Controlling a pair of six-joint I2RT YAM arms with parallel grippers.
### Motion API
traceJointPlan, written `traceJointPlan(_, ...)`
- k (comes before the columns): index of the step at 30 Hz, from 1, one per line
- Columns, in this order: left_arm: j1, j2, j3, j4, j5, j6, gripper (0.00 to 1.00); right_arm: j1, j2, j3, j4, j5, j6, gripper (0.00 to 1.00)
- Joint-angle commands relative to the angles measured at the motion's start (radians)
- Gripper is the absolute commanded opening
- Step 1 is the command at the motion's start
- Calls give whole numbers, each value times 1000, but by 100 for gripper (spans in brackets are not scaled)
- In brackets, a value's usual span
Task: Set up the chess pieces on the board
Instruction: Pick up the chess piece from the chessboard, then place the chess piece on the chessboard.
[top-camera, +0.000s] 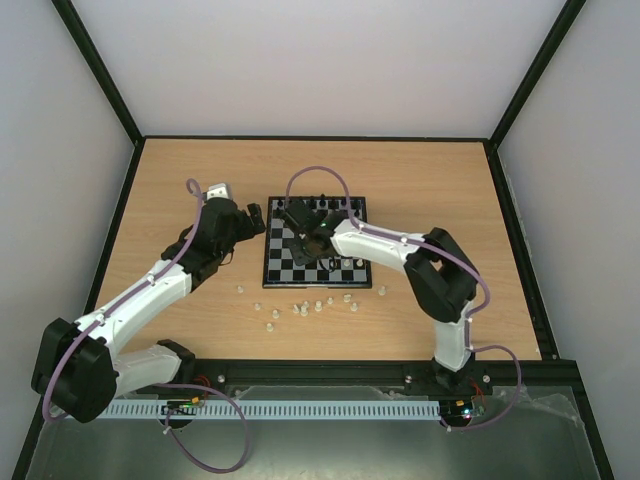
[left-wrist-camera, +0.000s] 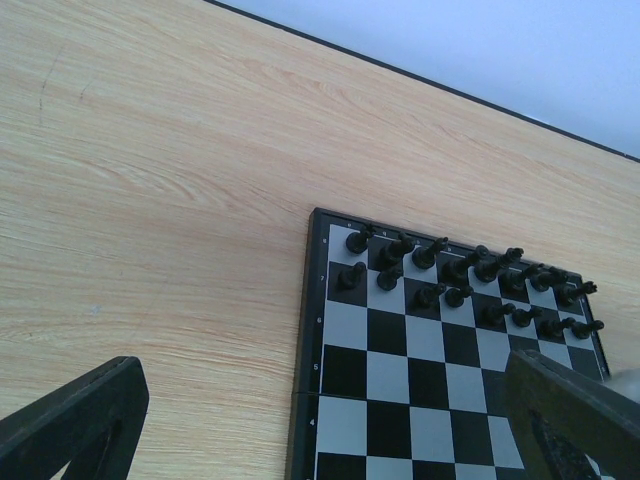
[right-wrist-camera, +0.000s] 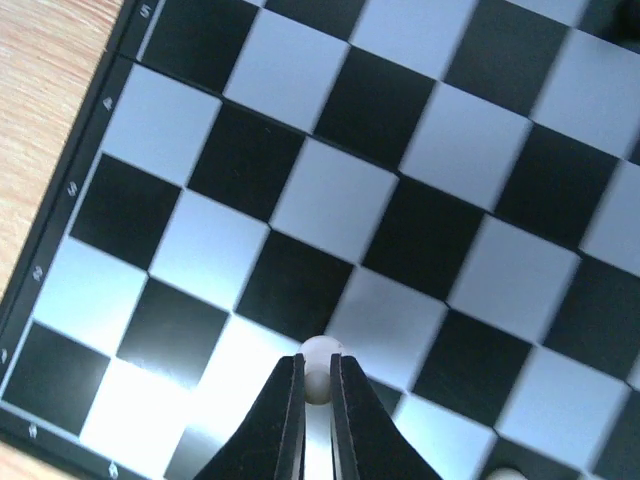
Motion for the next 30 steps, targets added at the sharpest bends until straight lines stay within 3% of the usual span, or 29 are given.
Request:
traceJointPlan(1,-2,-19,-13,-1,-12,-3,100,4,-113,-93,-45,31,16,5)
traceJointPlan(9,-2,-20,-13,-1,-11,-4,99,3,-160,-190,-35,51,32,5)
traceJointPlan(30,-2,-15,-13,2,-7,-2,100,4,-123,-203,-36,81,30,8)
